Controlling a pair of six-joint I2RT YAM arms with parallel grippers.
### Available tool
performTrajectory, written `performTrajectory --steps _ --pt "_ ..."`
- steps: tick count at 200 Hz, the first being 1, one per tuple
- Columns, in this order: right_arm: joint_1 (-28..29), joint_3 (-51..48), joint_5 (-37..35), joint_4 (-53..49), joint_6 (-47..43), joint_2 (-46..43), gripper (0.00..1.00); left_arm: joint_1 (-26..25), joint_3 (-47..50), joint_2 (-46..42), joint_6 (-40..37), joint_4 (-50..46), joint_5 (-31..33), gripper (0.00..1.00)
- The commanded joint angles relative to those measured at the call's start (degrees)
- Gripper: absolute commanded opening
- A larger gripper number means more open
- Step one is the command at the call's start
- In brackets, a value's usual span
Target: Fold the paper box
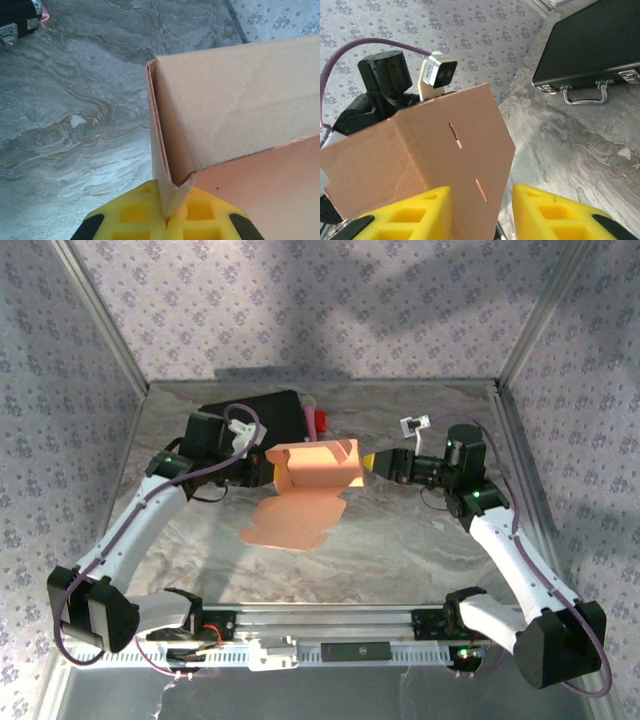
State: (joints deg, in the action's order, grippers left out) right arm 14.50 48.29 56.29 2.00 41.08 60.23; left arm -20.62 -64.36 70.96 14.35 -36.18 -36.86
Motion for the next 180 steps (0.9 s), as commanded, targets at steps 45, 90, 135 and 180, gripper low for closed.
performTrajectory --steps 45,90,135,180 --pt "1.1 4.7 6.3 0.3 -3.1 2.3 0.39 0.7 -1.6 0.6 -1.8 0.6 -1.9 0.00" --pt "2.9 4.7 5.6 0.5 -3.3 1.8 0.40 0.7 -0.4 0.5 -0.9 1.8 0.0 0.00" --pt "4.5 5.0 4.2 0.2 -4.1 2.0 0.39 0.7 -0.5 0.7 -0.8 1.8 0.4 0.00" --pt "4.9 5.4 3.8 -0.6 -4.6 0.1 0.40 0.7 -0.2 0.4 -0.9 1.7 1.0 0.00"
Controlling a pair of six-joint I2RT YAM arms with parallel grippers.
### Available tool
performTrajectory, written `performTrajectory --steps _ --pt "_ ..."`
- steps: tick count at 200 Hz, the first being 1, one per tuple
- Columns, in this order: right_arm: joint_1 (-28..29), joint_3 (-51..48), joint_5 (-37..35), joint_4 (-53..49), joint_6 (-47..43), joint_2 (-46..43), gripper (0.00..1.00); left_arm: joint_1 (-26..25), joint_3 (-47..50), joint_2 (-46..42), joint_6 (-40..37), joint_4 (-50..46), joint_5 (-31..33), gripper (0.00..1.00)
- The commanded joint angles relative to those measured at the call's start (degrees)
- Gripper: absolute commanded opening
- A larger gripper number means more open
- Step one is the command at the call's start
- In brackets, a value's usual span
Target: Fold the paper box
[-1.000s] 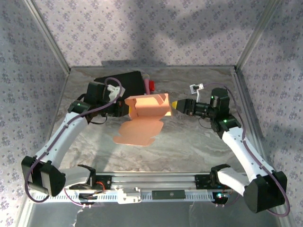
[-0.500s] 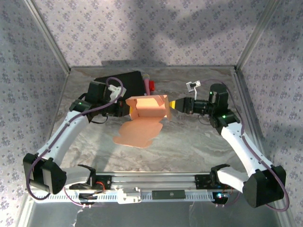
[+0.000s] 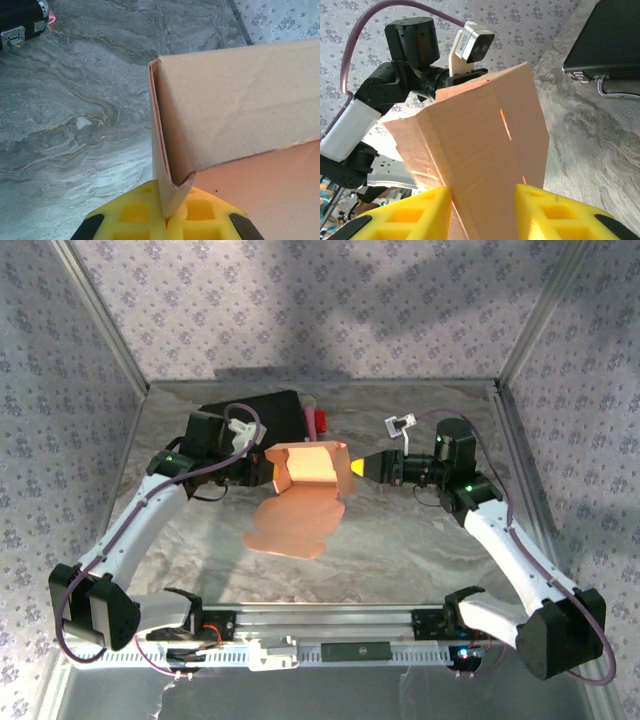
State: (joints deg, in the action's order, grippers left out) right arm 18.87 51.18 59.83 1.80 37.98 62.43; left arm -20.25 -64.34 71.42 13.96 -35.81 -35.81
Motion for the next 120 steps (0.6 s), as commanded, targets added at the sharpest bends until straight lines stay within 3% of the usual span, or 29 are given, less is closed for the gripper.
performTrajectory --steps 1,96,120 --pt "0.5 2.5 0.3 -0.5 -1.5 -2.2 0.40 0.3 -0.2 -0.1 -0.6 1.4 0.0 0.00" --pt "4.3 7.1 -2.4 -6.1 -7.2 2.0 0.36 0.2 -0.2 0.3 -0.3 1.8 -0.2 0.00" --pt "5.9 9.5 -7.5 -12.9 -12.0 2.9 0.38 0.2 0.0 0.0 -0.2 2.1 -0.2 0.00"
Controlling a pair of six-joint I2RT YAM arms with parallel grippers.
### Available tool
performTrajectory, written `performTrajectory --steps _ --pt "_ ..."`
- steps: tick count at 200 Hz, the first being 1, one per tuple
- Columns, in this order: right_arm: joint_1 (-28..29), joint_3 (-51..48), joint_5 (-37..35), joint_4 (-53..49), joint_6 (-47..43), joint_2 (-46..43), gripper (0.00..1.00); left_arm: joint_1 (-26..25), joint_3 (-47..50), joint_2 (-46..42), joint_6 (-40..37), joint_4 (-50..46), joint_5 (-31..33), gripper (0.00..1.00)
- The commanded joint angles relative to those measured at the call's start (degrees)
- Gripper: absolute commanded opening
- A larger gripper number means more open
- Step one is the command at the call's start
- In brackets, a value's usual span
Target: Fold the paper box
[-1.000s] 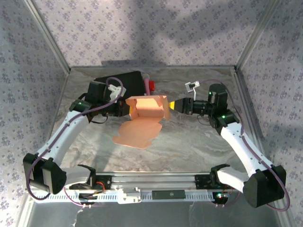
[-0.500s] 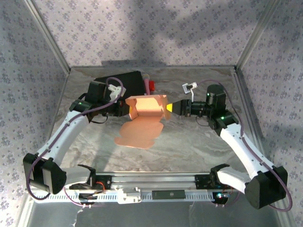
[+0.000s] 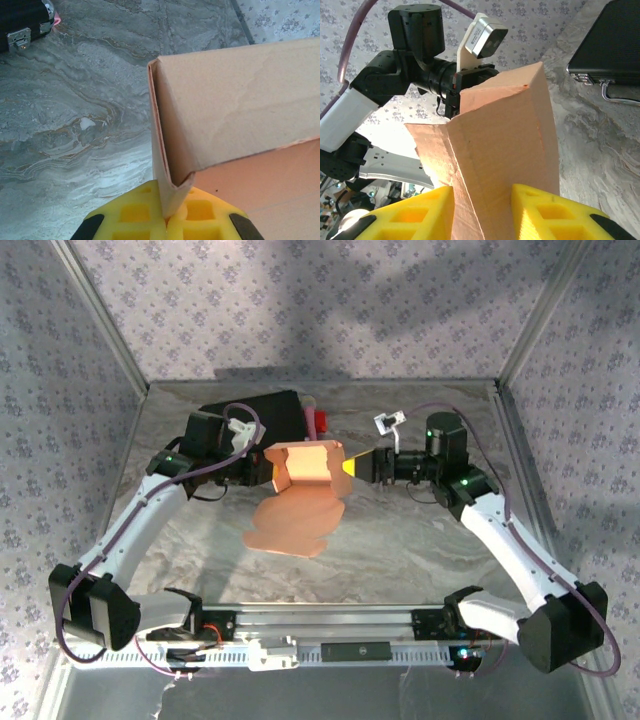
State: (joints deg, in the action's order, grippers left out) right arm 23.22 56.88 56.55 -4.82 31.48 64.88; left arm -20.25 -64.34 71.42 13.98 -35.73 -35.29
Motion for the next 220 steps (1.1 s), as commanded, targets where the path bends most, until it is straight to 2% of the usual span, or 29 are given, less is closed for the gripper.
performTrajectory --steps 1,64,116,220 --pt "1.6 3.8 -4.4 -6.5 -5.6 0.5 0.38 0.2 0.1 0.0 -0.2 2.0 -0.7 0.00" --pt "4.7 7.0 -15.7 -13.6 -10.8 1.0 0.38 -0.4 -0.3 -0.5 0.4 2.0 -0.4 0.00" --pt "6.8 8.7 -19.7 -15.3 -12.1 2.3 0.39 -1.6 -0.7 -1.0 0.6 1.7 0.0 0.00" --pt "12.3 13.0 -37.8 -21.5 -14.5 4.8 0.35 -4.7 -1.9 -1.8 1.4 0.6 3.6 0.00"
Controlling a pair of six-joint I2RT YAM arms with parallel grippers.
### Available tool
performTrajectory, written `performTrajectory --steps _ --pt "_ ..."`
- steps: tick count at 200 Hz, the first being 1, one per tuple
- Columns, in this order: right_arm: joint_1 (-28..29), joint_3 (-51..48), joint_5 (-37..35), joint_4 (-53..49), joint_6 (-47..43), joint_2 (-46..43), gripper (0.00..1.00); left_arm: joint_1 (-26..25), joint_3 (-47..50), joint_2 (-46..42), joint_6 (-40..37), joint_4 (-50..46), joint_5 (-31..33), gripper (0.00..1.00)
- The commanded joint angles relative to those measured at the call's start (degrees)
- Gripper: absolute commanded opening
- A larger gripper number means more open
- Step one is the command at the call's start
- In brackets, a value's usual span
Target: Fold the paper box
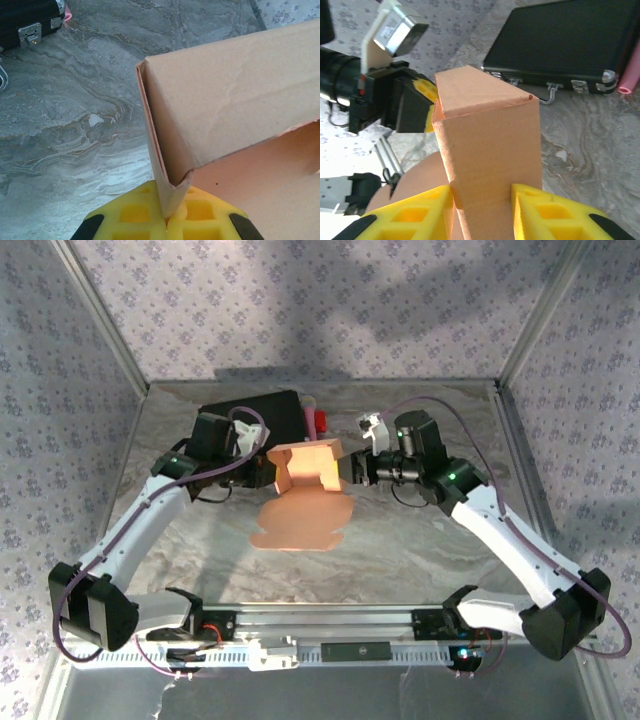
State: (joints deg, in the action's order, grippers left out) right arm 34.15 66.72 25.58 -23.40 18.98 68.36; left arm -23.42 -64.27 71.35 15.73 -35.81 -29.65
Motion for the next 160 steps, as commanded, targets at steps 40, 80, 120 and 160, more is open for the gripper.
performTrajectory --steps 40,80,120,160 --pt "3.4 3.9 -14.4 -4.3 -2.0 1.9 0.35 -2.7 -2.8 -2.0 -0.2 -0.2 -0.2 0.00" --pt "4.9 4.7 -19.5 -5.3 -1.6 2.9 0.31 -3.7 -3.5 -1.9 0.6 -0.7 1.5 0.00" --pt "6.0 5.6 -22.5 -5.7 -1.2 4.1 0.25 -4.4 -3.6 -1.7 0.5 -0.8 2.5 0.00" --pt "7.2 7.1 -26.3 -7.3 -0.5 6.2 0.20 -4.9 -4.0 -1.6 0.6 -0.9 3.1 0.00"
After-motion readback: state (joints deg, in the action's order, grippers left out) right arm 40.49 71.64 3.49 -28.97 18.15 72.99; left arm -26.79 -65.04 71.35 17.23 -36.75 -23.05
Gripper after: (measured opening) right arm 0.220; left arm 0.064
